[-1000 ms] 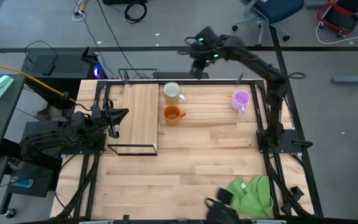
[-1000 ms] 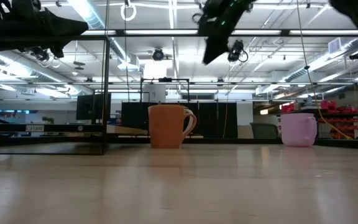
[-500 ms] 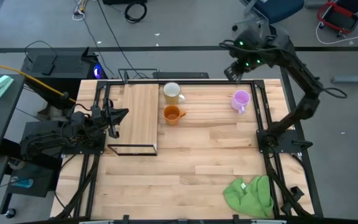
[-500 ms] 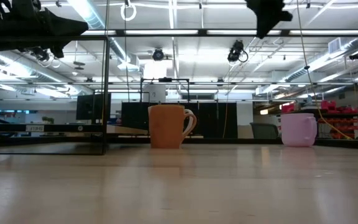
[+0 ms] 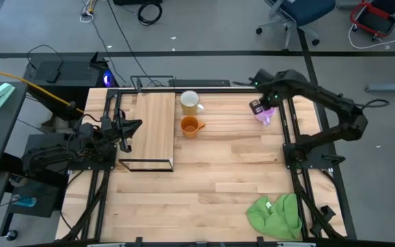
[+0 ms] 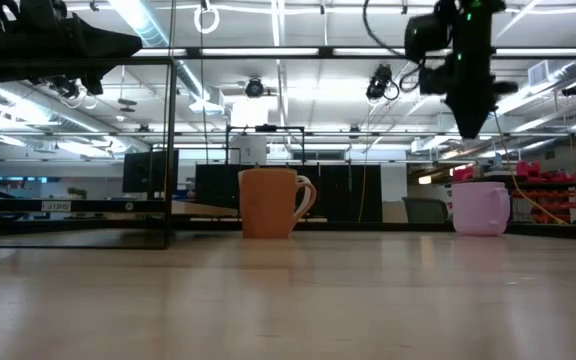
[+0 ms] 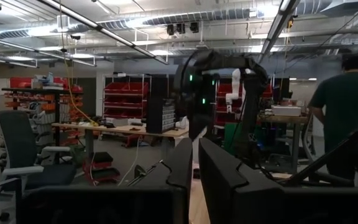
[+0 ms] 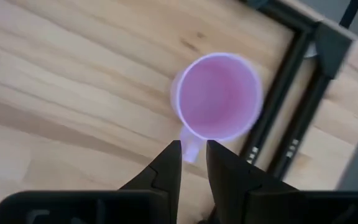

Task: Stack small to large cups/mugs on shelf
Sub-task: Put the pink mug on the shelf

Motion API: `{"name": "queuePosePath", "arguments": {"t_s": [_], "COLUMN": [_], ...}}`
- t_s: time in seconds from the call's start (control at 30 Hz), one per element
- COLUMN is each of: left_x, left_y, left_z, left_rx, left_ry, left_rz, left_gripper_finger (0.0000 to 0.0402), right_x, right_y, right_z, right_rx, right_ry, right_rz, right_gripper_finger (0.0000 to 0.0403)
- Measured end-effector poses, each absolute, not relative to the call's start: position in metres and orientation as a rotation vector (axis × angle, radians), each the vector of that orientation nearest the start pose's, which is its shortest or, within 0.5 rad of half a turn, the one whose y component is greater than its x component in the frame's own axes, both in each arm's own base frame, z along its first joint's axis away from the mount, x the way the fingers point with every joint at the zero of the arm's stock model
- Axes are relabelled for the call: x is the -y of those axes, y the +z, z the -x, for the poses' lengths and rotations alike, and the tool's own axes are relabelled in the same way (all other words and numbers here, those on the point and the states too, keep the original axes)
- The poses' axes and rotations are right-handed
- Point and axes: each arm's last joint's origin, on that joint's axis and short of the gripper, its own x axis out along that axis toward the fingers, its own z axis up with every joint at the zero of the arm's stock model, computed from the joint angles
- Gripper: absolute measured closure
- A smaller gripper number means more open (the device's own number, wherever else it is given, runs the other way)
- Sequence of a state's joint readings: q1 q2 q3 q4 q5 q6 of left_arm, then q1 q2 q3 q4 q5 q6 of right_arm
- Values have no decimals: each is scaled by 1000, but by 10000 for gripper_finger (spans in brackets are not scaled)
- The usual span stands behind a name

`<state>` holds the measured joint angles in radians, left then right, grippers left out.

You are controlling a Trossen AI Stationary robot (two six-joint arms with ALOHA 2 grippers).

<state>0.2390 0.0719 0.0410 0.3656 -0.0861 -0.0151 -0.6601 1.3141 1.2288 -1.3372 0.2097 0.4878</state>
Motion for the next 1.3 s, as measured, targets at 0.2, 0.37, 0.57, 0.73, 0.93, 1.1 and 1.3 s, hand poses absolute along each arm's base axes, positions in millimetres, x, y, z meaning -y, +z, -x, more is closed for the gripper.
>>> {"name": "queuePosePath", "arguments": {"t_s": [0.2,0.37,0.57,0.73,0.93,1.1,1.3], "left_x": [-25,-25,-25,-25,-25,-25,-25], "left_y": [206,206,205,205,204,204,204], "left_z": [-92,-92,-92,-92,-92,-92,-92], "left_rx": [332,327,325,318,314,313,310], "left_ry": [319,319,319,320,320,320,320], "left_rz": [-5,-4,-7,-7,-8,-8,-8], "left_gripper_finger": [362,365,365,361,366,365,361], "right_x": [154,168,179,184,188,192,194], "right_y": [261,250,243,234,223,216,212], "right_z": [-170,-167,-165,-168,-173,-176,-178], "right_rx": [-1213,-1204,-1209,-1250,-1293,-1312,-1327], "right_ry": [-1020,-1023,-1015,-1010,-1007,-997,-981], "right_rz": [-735,-748,-778,-788,-800,-795,-788], "right_gripper_finger": [320,320,320,320,320,320,352]}}
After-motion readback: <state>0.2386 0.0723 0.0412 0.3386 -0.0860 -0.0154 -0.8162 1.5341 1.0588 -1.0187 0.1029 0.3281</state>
